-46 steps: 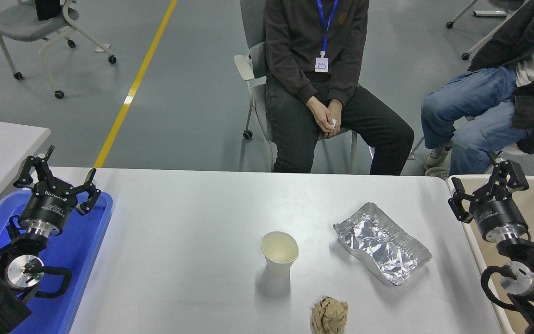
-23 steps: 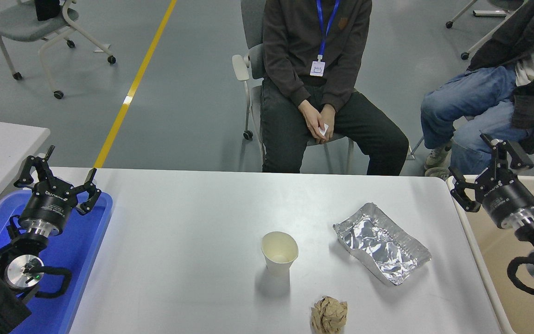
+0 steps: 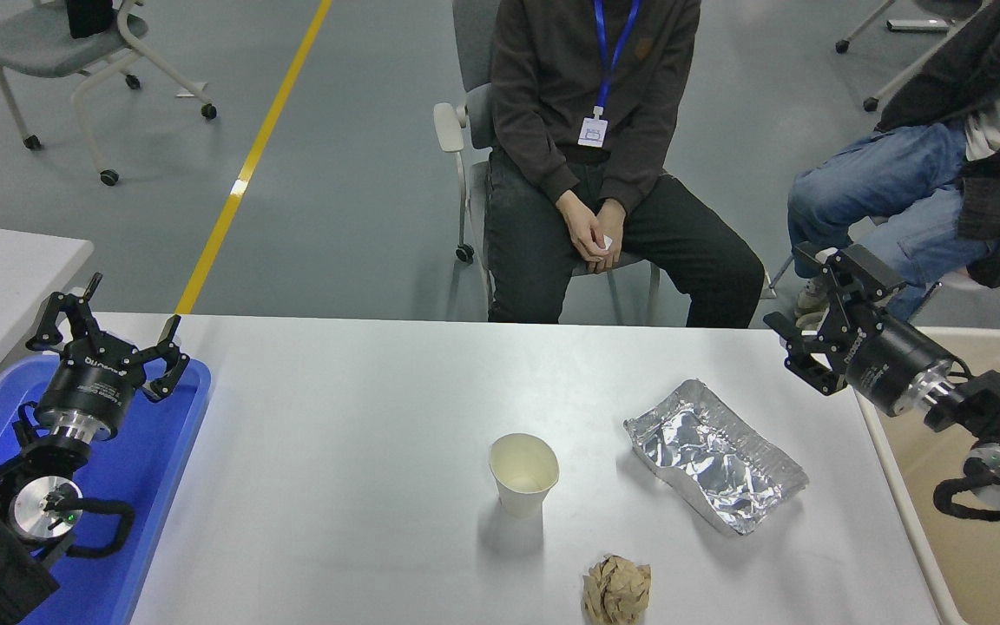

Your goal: Clean the table surface

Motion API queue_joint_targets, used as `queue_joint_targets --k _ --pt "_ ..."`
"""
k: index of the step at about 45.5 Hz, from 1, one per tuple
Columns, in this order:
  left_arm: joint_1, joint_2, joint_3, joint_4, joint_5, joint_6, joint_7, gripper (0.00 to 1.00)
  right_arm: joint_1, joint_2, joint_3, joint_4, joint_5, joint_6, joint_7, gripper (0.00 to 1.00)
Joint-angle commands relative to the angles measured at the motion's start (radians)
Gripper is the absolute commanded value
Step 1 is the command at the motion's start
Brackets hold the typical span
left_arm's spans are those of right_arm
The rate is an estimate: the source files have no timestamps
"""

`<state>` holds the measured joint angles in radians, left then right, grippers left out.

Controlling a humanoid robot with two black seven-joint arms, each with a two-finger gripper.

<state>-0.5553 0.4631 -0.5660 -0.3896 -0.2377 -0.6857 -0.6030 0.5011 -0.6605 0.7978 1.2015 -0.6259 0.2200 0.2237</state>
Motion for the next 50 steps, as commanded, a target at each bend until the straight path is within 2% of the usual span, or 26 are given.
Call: queue_joint_targets --k 1,8,24,31,50 --pt "0.000 0.000 0.000 0.000 0.000 0.000 0.000 1.00 0.109 -0.034 -0.115 0.093 -0.141 -0.001 -0.086 0.99" --pt "0.000 0.000 0.000 0.000 0.000 0.000 0.000 1.00 0.298 -0.041 -0.368 0.087 -0.146 -0.002 -0.086 0.99" --pt "0.000 0.000 0.000 0.000 0.000 0.000 0.000 1.00 0.484 0.041 -0.597 0.079 -0.146 -0.007 -0.093 0.99" --pt "0.000 0.000 0.000 0.000 0.000 0.000 0.000 1.00 0.583 0.078 -0.765 0.072 -0.155 -0.001 -0.093 0.99" --pt "0.000 0.000 0.000 0.000 0.000 0.000 0.000 1.00 0.761 0.329 -1.055 -0.026 -0.182 0.001 -0.132 0.99"
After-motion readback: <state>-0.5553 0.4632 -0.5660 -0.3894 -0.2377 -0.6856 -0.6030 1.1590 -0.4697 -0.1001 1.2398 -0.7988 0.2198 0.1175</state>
